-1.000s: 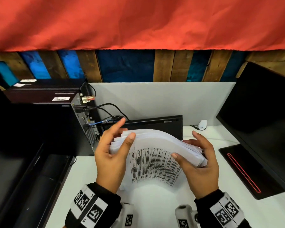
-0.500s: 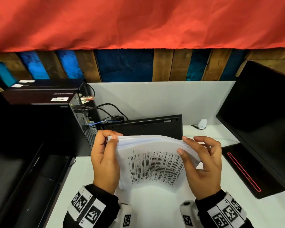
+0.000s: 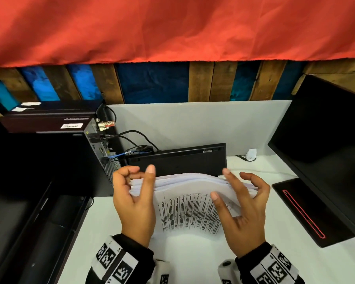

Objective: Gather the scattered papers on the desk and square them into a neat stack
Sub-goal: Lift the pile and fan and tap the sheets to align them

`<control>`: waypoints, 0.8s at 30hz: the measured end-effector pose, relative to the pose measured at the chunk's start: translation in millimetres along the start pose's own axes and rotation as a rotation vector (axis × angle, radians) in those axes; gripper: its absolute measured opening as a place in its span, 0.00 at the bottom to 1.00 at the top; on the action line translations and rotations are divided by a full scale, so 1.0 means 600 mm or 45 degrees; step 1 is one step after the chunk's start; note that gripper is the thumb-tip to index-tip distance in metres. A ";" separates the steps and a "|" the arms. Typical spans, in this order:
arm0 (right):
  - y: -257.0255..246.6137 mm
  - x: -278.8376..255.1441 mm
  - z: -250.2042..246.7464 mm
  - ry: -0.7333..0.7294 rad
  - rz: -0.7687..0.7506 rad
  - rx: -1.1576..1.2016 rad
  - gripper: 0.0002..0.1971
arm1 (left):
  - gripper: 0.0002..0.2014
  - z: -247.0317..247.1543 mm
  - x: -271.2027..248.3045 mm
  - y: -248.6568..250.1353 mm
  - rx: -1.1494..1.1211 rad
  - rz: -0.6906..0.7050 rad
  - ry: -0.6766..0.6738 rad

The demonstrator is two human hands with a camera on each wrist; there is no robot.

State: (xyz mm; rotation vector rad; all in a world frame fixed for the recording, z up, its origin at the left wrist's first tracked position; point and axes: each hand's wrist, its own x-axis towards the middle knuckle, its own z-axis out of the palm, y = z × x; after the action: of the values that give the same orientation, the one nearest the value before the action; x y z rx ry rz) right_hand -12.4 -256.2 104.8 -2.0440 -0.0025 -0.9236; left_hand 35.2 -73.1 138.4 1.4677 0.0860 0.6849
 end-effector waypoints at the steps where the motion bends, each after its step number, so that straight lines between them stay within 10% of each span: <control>1: 0.000 -0.001 0.001 -0.012 -0.008 0.002 0.21 | 0.12 0.001 -0.002 -0.001 0.026 -0.007 -0.016; 13: 0.010 0.006 -0.001 -0.026 0.026 0.087 0.17 | 0.09 -0.018 0.019 -0.023 -0.060 -0.075 -0.168; 20: 0.034 0.009 -0.001 -0.083 0.454 0.620 0.33 | 0.49 -0.051 0.020 -0.068 -0.332 -0.341 -0.623; 24: 0.049 -0.005 0.016 -0.129 0.691 0.936 0.31 | 0.54 -0.049 0.002 -0.095 -0.301 -0.506 -0.748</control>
State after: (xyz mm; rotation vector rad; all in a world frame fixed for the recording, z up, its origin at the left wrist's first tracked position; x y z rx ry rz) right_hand 0.8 -266.6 79.1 -1.2973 0.1326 -0.3851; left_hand 44.1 -43.8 81.9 1.3177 -0.1506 -0.0698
